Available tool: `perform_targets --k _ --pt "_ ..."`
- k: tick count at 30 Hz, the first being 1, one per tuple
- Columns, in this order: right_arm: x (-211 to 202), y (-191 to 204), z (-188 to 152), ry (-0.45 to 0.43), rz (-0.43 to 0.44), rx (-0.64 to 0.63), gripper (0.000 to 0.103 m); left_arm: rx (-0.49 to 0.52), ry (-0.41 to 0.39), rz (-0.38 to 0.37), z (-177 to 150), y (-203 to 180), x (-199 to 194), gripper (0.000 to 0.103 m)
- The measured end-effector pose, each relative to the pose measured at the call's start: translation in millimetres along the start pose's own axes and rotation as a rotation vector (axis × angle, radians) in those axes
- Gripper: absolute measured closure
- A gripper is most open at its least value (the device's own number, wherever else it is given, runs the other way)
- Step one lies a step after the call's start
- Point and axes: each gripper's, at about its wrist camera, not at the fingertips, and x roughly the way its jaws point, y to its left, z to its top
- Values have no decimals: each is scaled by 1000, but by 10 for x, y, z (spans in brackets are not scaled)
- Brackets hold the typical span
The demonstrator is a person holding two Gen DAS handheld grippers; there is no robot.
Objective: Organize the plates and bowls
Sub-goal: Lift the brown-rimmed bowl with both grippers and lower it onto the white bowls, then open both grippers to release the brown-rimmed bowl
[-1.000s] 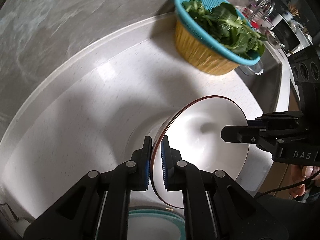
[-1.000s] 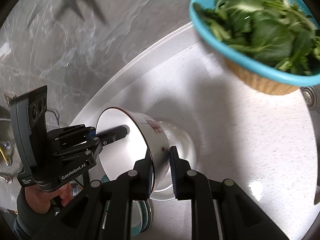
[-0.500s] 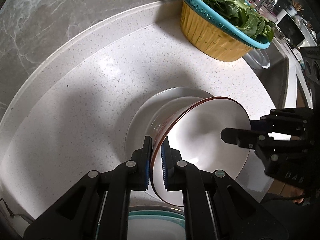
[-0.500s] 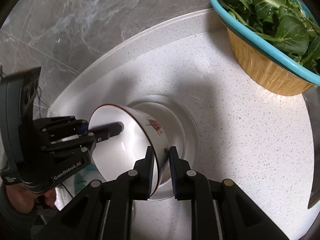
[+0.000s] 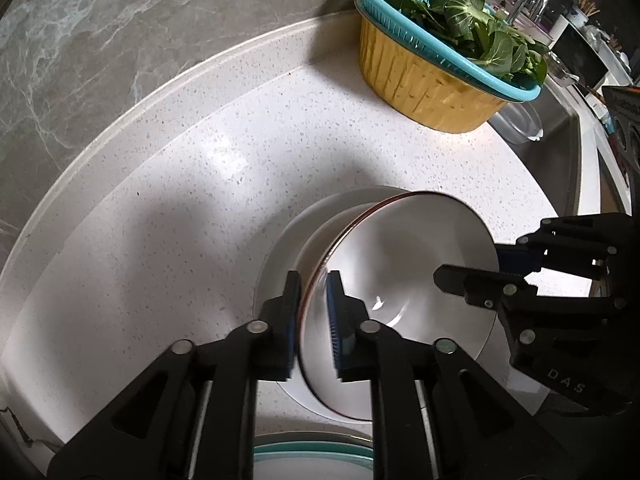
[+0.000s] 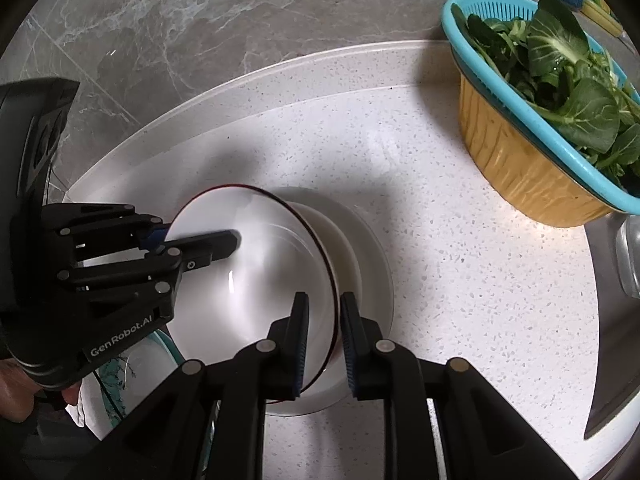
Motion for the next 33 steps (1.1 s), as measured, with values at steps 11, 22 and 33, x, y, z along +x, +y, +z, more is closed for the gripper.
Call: perform_targets --k 11,22,33 --pt "-18 -15 -7 -10 27 26 79 -3 -63 0 79 40 -108 33" --pt "-527 -238 16 -146 112 119 26 -25 -124 5 -28 251 -470 24" --pt "-746 -722 -250 -140 138 212 19 -69 -41 -57 -497 858 -392 20"
